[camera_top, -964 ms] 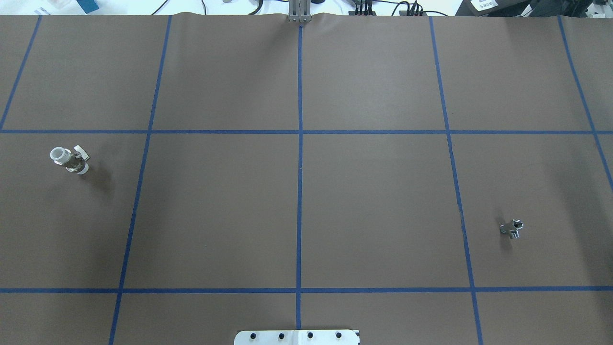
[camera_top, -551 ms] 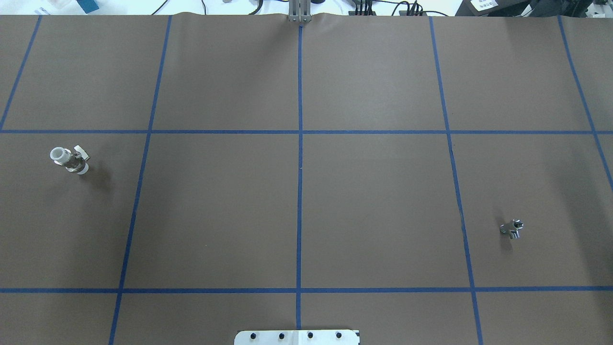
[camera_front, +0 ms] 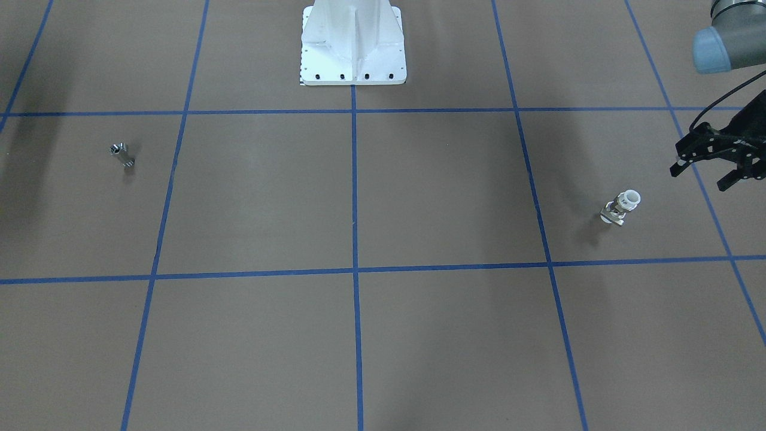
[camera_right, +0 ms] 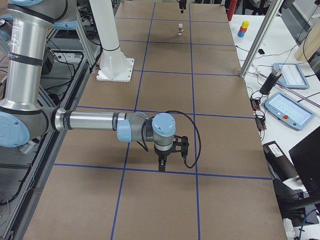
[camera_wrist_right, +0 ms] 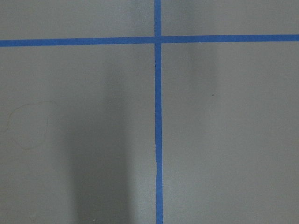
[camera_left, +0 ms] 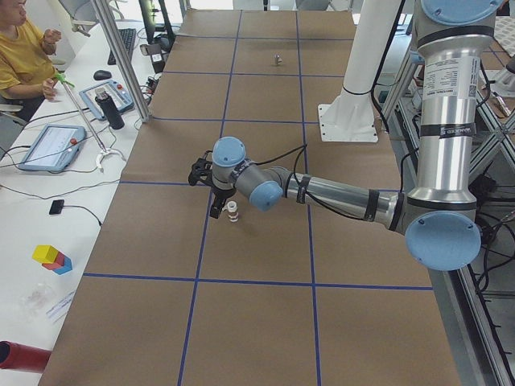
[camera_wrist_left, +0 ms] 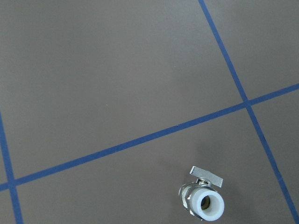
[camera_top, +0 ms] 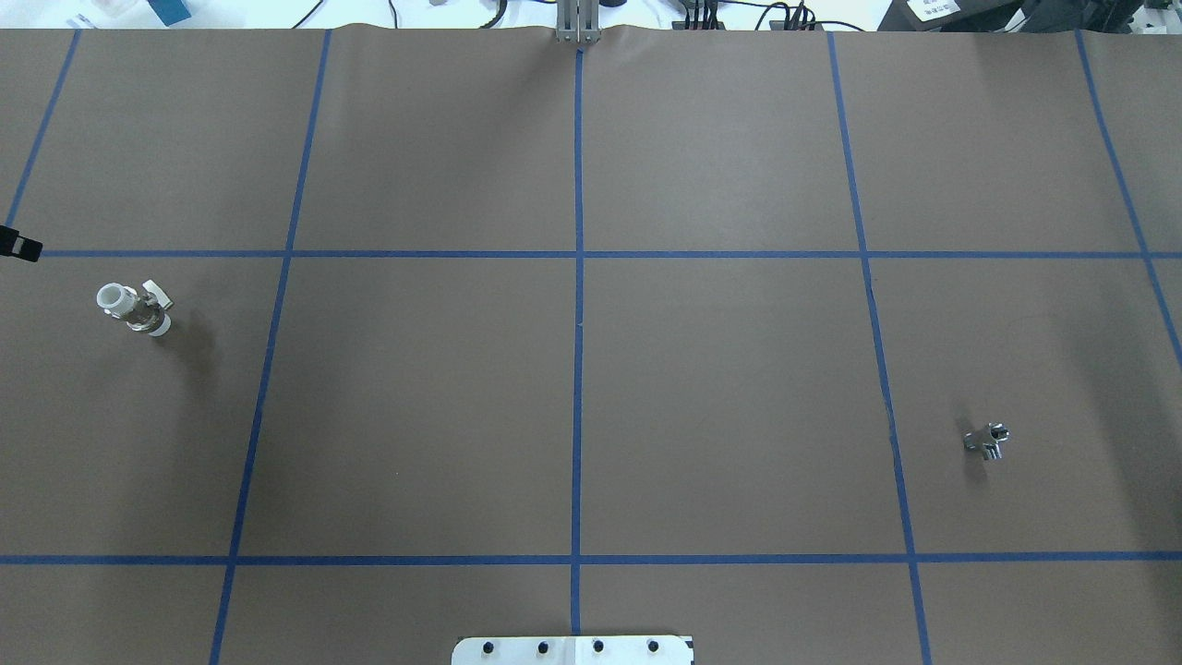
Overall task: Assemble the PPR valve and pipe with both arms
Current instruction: 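Lower the left gripper onto the white PPR valve and grasp it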
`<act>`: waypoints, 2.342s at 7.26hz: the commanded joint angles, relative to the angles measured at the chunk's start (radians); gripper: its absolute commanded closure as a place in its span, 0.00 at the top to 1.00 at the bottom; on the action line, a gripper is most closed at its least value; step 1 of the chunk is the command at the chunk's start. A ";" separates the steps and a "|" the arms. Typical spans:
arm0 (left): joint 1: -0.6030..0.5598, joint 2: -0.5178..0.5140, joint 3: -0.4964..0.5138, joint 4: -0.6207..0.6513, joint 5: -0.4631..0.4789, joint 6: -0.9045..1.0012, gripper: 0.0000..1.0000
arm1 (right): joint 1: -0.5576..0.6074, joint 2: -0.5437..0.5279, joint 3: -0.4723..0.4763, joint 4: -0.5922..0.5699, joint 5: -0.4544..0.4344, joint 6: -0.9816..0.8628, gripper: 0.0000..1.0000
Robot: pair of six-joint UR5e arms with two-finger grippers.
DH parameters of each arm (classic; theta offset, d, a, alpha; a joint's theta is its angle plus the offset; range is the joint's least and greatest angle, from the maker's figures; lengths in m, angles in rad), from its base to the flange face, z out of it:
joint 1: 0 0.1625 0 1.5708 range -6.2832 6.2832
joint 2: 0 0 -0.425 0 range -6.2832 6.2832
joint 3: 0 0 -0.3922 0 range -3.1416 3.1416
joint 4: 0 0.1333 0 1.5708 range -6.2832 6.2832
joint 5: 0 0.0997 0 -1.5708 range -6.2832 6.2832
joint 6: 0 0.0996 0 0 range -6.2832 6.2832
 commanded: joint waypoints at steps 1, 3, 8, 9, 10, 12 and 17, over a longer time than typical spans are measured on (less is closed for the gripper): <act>0.133 -0.008 -0.002 -0.001 0.139 -0.130 1.00 | 0.000 0.001 0.000 -0.001 0.000 0.000 1.00; 0.201 -0.016 0.001 0.000 0.200 -0.153 1.00 | -0.002 0.001 0.000 -0.001 0.000 0.000 1.00; 0.248 -0.040 0.065 -0.003 0.211 -0.156 1.00 | 0.000 0.001 0.000 -0.001 0.000 0.000 1.00; 0.265 -0.059 0.090 -0.004 0.232 -0.155 1.00 | -0.002 0.003 -0.001 -0.001 0.000 0.000 1.00; 0.270 -0.071 0.096 -0.004 0.232 -0.158 1.00 | -0.002 0.003 -0.002 -0.001 0.000 0.000 1.00; 0.271 -0.073 0.093 -0.006 0.232 -0.156 0.95 | -0.002 0.003 -0.001 -0.001 0.000 0.000 1.00; 0.268 -0.056 0.082 -0.003 0.232 -0.146 0.17 | -0.002 0.008 -0.002 -0.001 0.000 0.002 1.00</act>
